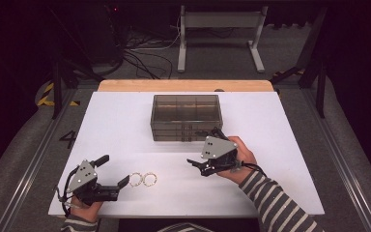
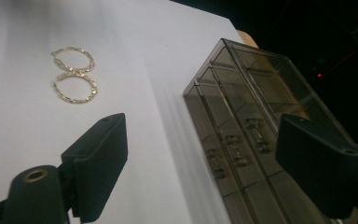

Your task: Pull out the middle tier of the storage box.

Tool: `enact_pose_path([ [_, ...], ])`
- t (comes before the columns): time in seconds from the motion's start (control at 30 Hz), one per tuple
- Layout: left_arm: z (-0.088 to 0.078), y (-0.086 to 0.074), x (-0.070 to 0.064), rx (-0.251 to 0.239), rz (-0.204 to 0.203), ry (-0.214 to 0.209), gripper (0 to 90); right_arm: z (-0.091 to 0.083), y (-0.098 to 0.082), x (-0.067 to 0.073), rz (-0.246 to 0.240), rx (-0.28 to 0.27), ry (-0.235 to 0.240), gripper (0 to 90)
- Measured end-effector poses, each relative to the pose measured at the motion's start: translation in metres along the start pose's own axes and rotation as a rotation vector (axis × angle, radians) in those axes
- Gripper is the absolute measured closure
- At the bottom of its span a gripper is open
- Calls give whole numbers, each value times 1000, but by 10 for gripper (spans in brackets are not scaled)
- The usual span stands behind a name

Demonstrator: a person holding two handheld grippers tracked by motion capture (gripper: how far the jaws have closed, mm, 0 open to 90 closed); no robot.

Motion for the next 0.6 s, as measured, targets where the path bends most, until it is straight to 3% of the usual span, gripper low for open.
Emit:
enact_pose_path([
  [0.27, 0, 0, 0, 3, 2, 1, 20, 3, 0, 0, -86, 85, -118, 277],
  [0.43, 0, 0, 1, 5, 5, 0, 20, 4, 1, 2, -109, 97, -143, 348],
  [0.6, 1, 0, 0, 6, 5, 5, 23, 4, 2, 2, -108, 95, -138, 367],
])
Point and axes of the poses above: each handheld gripper's, and its own axes: z roughly forward along the jaws, y roughly out of its top, x roughly to its left, the point moved 8 cm from there along z, roughly forward along the jaws, and after that the axes turned 13 degrees about x, right-handed, at the moved point
